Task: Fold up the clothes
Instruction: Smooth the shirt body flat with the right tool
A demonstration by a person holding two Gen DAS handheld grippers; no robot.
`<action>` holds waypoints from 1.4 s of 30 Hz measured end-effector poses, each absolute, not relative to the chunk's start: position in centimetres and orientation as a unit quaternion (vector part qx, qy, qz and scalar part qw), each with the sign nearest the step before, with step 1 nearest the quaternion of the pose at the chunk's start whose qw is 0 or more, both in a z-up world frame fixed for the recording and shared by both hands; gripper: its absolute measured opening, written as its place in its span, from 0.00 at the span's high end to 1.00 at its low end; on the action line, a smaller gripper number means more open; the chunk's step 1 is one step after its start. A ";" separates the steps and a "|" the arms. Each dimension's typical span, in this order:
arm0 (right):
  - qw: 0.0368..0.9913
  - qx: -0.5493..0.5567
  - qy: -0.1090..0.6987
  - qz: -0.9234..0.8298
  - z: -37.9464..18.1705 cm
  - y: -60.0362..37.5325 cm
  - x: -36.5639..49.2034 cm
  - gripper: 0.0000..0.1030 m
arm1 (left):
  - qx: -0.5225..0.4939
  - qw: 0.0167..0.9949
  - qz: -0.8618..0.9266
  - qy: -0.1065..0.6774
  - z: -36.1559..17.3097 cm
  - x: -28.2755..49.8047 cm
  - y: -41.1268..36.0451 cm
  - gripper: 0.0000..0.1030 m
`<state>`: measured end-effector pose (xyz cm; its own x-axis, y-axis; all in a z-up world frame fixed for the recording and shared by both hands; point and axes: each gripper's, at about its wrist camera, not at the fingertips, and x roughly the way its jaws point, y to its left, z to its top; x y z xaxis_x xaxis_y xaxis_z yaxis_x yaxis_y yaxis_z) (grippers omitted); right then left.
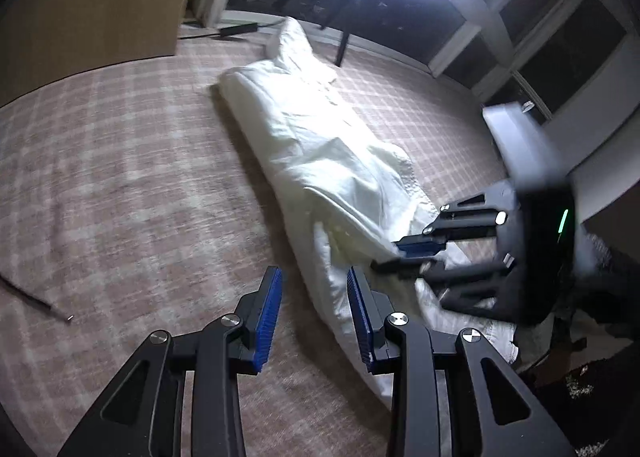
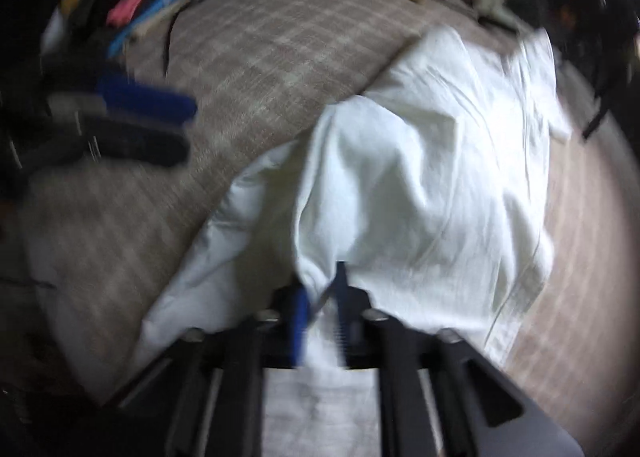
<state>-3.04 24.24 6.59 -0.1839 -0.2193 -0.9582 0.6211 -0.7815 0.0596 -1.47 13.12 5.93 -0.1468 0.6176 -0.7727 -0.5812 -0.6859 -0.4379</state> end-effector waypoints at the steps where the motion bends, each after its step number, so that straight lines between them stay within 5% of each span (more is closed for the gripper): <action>1: 0.280 0.575 0.159 -0.752 7.2 24.9 -3.3 0.94 | -0.519 0.399 0.756 -0.007 5.7 -1.5 13.8 0.70; 16: 0.292 0.559 0.037 -0.775 12.9 29.8 -4.9 0.95 | -0.480 0.362 0.790 0.118 3.8 -3.1 21.6 0.68; 20: 0.297 0.566 0.029 -0.768 12.2 29.7 -4.8 0.95 | -0.486 0.334 0.804 0.067 3.5 -4.6 18.5 0.77; 31: 0.348 0.637 0.096 -0.681 6.8 27.8 -1.3 0.85 | -0.516 0.310 0.797 0.058 1.6 -5.5 14.3 0.69; 37: 0.328 0.577 0.004 -0.748 13.3 38.3 0.3 0.74 | -0.509 0.308 0.801 0.064 5.5 -3.9 10.3 0.73; 42: 0.293 0.554 -0.037 -0.779 11.9 41.4 0.4 0.74 | -0.469 0.391 0.792 0.028 9.0 -4.6 14.5 0.73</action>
<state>0.39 41.37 11.87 -0.2155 -0.4972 -0.8404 0.4152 -0.8256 0.3820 -4.59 14.52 9.02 -0.2546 0.5929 -0.7640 -0.6452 -0.6926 -0.3225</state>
